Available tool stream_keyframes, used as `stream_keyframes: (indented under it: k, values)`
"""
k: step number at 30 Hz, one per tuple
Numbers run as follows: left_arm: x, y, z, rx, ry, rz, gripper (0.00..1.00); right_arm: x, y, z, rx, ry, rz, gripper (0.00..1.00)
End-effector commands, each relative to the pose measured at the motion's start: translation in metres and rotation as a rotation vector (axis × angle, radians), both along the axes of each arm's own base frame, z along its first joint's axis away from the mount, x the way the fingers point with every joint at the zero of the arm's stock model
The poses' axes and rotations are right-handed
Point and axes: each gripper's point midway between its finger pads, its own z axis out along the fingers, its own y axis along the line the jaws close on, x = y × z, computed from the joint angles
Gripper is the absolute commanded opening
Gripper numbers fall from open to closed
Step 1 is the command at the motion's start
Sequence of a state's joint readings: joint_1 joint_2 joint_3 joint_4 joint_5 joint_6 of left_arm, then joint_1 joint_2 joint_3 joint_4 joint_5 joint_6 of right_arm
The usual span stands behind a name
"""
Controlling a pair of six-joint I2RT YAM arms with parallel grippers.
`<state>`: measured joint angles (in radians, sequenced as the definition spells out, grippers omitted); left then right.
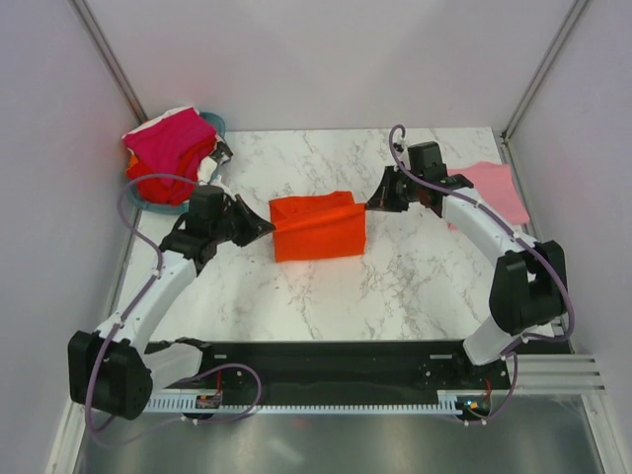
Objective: Fold and stack the t-shirts
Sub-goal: Fold the tshirt
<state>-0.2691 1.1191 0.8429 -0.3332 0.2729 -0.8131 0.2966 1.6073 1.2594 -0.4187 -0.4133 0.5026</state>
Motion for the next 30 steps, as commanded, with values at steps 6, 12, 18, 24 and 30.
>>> stream_keyframes:
  k: [6,12,18,24,30]
  values:
    - [0.057,0.014,0.002,-0.001,-0.026,0.005,0.02,0.053,0.0,0.006,0.019,-0.027,-0.05,0.0]
    - [0.092,0.022,-0.008,0.006,-0.006,0.036,0.02,0.078,0.007,-0.004,0.03,-0.006,-0.065,0.0]
    - [0.124,0.029,-0.029,0.007,0.05,0.056,0.02,0.105,0.014,-0.018,0.047,0.017,-0.074,0.0]
    - [0.157,0.034,-0.041,-0.013,0.071,0.077,0.02,0.136,0.02,-0.032,0.065,0.03,-0.09,0.0]
    - [0.199,0.034,-0.057,-0.027,0.096,0.104,0.02,0.174,0.027,-0.045,0.094,0.02,-0.105,0.0]
